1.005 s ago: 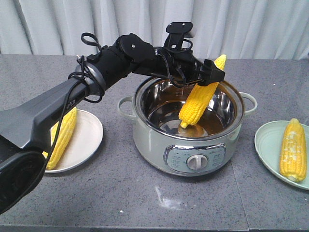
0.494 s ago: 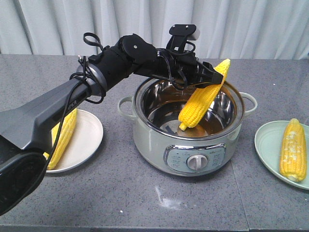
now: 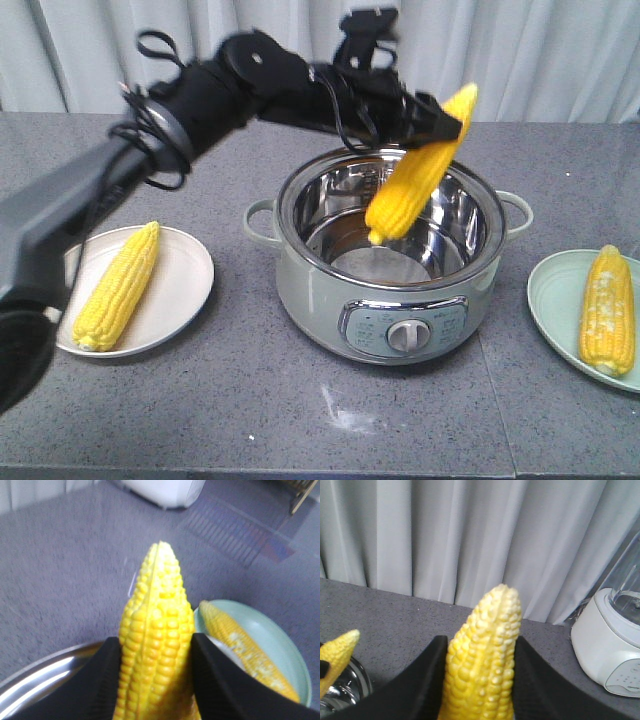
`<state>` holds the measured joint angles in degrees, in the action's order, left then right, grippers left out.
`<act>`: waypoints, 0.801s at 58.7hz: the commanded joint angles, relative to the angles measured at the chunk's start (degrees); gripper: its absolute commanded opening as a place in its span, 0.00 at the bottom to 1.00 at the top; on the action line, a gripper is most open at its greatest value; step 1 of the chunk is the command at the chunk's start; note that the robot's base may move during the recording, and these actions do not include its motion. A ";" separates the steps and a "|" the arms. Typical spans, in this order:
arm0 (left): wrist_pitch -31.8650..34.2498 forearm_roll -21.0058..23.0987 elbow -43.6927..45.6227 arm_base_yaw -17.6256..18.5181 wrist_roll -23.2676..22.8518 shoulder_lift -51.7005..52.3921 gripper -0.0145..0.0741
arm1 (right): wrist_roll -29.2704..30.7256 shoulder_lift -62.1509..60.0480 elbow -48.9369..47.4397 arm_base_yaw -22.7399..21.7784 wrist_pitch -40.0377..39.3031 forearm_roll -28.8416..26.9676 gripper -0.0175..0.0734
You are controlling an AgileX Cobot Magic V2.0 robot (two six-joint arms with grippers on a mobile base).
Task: Distribute corn equally
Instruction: 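Lift the last cob out of the pot with the left gripper, then drive the base away from the pot toward the other counter holding both cobs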
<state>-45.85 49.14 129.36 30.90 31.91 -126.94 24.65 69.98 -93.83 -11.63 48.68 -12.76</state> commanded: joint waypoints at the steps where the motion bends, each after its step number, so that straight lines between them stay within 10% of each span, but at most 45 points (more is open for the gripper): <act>1: -0.03 2.79 1.74 -1.60 -0.71 8.36 0.15 | 0.26 -0.89 -1.41 -0.44 -3.24 -2.51 0.19; 11: -8.98 -0.92 1.74 -5.12 -3.67 15.57 0.15 | 1.96 -0.89 -1.41 -0.44 -1.05 -12.69 0.19; 27: -18.42 -23.31 1.74 -10.10 -17.05 27.50 0.15 | 14.15 -0.81 -1.41 -0.44 8.84 -39.30 0.19; 47: -25.81 -28.33 1.74 -10.34 -21.46 32.93 0.16 | 13.62 -0.81 -1.41 -0.44 13.47 -42.46 0.19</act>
<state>-73.08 19.66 129.63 20.41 11.12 -96.46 37.99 69.98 -93.83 -11.63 64.38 -51.95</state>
